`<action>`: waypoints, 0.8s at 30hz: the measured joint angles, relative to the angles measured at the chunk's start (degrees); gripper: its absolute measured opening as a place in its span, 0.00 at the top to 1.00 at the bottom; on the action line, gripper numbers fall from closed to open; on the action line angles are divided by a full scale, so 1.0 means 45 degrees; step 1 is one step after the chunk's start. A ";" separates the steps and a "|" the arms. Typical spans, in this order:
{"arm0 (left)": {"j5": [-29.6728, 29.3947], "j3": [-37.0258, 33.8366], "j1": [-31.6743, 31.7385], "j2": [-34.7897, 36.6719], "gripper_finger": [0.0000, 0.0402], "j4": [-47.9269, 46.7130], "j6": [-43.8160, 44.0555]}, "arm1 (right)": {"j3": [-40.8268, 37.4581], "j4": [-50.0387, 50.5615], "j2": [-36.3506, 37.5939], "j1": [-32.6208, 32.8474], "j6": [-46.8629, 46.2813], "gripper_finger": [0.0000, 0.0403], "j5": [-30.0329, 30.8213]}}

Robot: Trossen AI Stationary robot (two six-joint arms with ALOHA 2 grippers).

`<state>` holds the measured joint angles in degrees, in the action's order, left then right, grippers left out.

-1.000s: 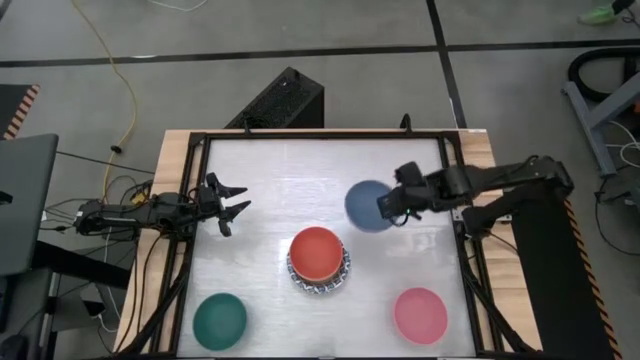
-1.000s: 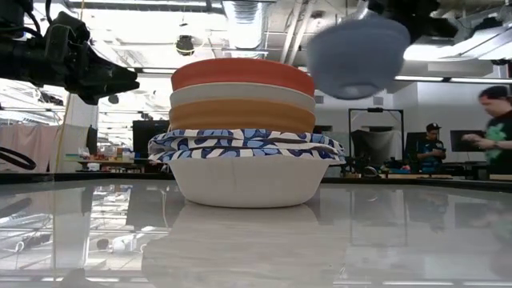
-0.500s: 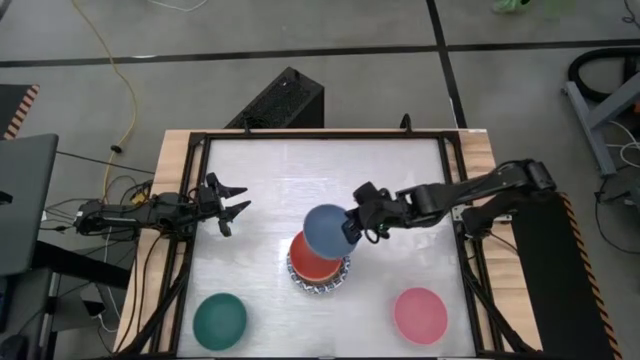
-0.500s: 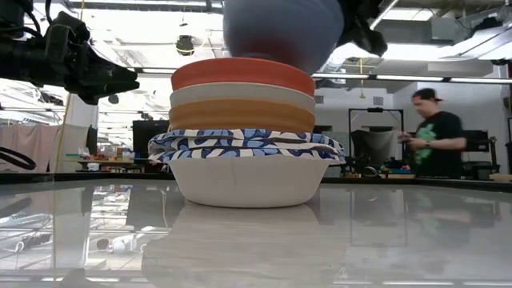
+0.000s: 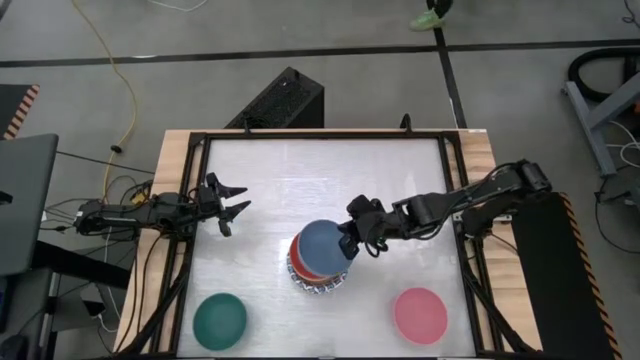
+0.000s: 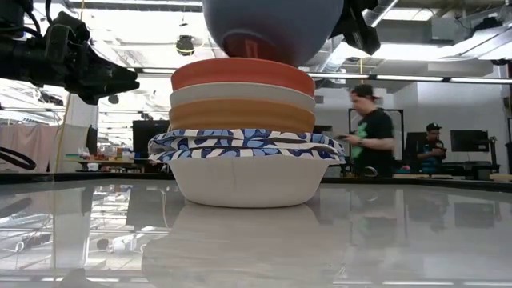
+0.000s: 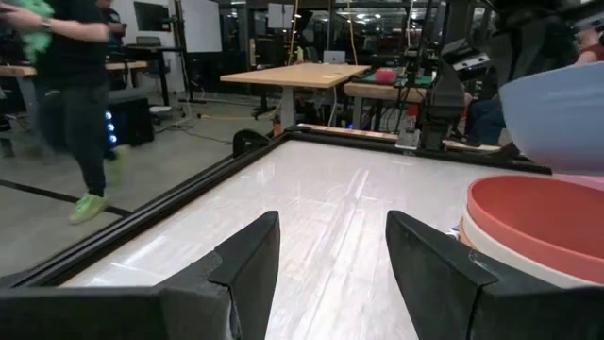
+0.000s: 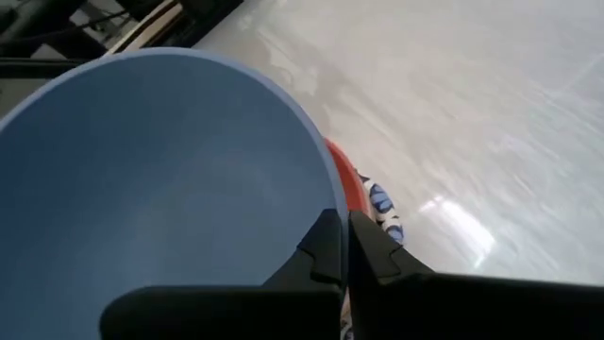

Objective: Nest bowls inside each other by size order
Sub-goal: Stack the blue bowl into the red bowl

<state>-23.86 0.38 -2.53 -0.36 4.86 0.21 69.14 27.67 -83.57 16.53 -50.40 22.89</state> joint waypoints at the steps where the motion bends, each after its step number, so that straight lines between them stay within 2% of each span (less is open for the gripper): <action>1: -0.0005 -0.0003 0.0002 -0.0002 0.54 -0.0002 0.0000 | 0.0000 -0.0013 -0.0047 0.0026 0.0037 0.97 0.0021; 9: -0.0005 -0.0002 0.0000 -0.0002 0.54 -0.0010 0.0000 | 0.0208 -0.0096 -0.0905 -0.0086 0.1527 0.98 -0.0102; 24: 0.0005 -0.0002 0.0002 -0.0168 0.54 -0.0008 0.0000 | 0.1226 0.0344 -0.1634 -0.0452 0.2314 0.98 -0.0481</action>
<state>-23.83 0.38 -2.52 -1.12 4.83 0.21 74.66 29.21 -90.92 14.50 -39.99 20.72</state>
